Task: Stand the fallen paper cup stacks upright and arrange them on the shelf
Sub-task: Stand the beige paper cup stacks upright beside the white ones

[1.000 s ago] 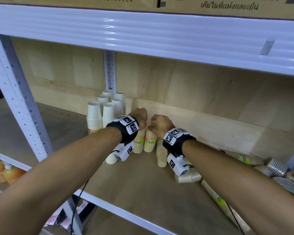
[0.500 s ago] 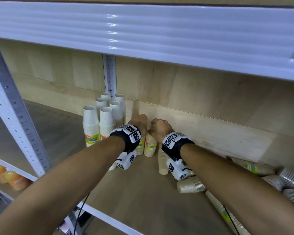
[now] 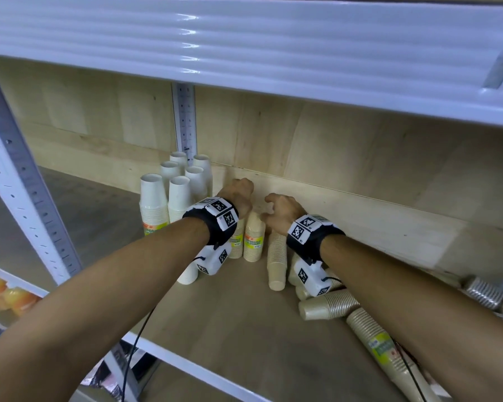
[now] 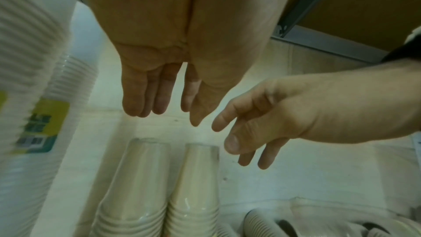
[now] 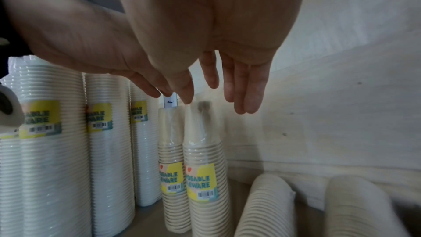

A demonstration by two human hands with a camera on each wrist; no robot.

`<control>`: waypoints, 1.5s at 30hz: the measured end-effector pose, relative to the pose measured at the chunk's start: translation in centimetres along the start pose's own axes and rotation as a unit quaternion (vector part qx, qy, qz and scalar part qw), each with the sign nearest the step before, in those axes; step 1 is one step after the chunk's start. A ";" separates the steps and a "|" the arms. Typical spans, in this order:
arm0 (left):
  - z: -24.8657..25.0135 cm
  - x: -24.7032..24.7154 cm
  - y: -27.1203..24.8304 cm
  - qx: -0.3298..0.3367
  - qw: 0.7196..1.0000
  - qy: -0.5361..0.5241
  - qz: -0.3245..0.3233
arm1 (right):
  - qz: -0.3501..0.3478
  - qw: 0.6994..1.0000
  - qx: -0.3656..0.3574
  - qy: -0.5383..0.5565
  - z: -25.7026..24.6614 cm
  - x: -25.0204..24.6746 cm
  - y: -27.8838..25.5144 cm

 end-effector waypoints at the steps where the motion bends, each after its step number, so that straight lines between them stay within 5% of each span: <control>1: 0.5 -0.4 -0.2 0.008 1.000 -0.007 0.002 | -0.003 1.000 0.003 -0.006 0.3 -0.3 -0.3; 11: 4.8 1.6 -3.3 0.063 0.989 -0.122 -0.054 | -0.059 0.993 0.039 -0.096 3.6 -0.9 -5.7; 26: 2.5 11.3 -6.6 -0.013 0.980 -0.142 -0.139 | -0.181 0.974 0.110 -0.081 9.9 3.2 -12.6; 33: 1.8 13.7 -7.1 -0.037 0.981 -0.131 -0.136 | -0.186 0.977 0.090 -0.043 11.6 4.2 -14.1; 45: 2.0 15.1 -7.5 -0.061 0.977 -0.152 -0.137 | -0.149 0.973 0.006 -0.176 11.4 6.1 -14.2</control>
Point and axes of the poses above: each hand's wrist, its own y-axis towards the middle knuckle, its own x-axis out of the palm, z = x × y, the point moved 4 cm from there along y, towards the middle knuckle, and after that the axes turned 4 degrees about -y, right-handed, at the moved point
